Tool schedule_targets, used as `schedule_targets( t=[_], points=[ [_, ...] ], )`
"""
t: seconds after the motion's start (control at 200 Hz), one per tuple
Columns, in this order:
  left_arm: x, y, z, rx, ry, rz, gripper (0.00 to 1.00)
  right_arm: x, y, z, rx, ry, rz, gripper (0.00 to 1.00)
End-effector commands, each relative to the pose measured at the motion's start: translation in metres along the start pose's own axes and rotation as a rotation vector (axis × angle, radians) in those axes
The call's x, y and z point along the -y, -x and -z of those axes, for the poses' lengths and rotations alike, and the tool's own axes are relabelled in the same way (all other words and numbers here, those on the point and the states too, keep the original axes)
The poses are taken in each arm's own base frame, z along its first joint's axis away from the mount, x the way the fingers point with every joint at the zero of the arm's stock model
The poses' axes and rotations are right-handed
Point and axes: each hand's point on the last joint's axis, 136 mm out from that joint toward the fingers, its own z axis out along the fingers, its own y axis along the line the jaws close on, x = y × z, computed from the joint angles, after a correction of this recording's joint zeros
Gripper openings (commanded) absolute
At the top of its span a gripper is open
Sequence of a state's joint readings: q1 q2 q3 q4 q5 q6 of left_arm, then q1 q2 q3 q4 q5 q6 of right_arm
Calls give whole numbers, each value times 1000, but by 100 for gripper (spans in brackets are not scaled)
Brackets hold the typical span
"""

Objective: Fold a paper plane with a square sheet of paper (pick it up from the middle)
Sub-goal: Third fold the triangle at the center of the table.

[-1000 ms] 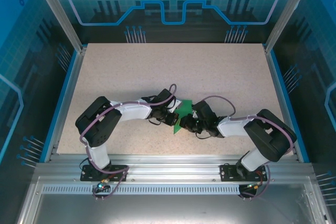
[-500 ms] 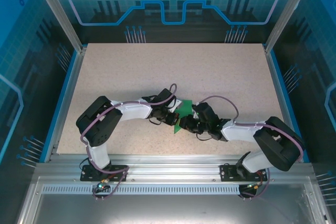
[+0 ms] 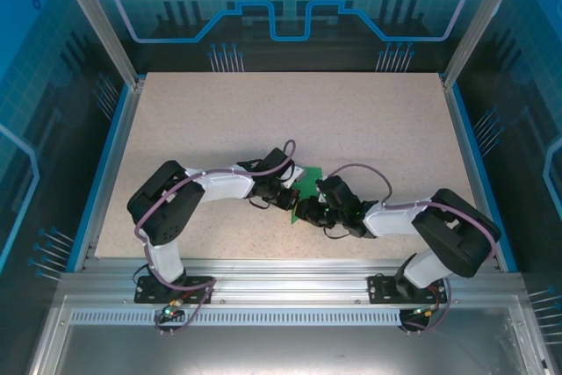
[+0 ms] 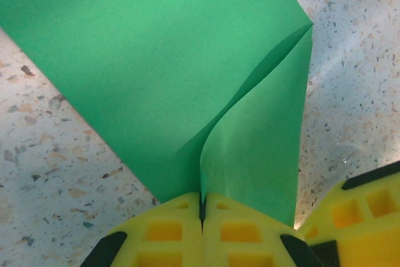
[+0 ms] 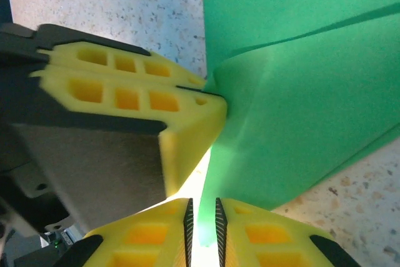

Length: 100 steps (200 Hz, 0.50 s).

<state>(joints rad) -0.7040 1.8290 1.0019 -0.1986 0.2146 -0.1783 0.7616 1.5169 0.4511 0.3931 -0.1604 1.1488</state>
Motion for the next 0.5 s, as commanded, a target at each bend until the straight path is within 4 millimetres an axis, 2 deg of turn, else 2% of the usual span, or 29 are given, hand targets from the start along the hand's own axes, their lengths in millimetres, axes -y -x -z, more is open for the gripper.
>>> schedule_targets(
  t=[0.0,0.185,0.495],
  points=[
    [-10,-18,-7,-76,22,35,0,-2,-3,-7,2,9,2,19],
    [-11,-17,-7,-76,21,33,0,15,-10,-16,-21,-26,-19,19],
    [-11,-17,-7,-74,19,36,0,-7,-8,10,20,-1,46,20]
  ],
)
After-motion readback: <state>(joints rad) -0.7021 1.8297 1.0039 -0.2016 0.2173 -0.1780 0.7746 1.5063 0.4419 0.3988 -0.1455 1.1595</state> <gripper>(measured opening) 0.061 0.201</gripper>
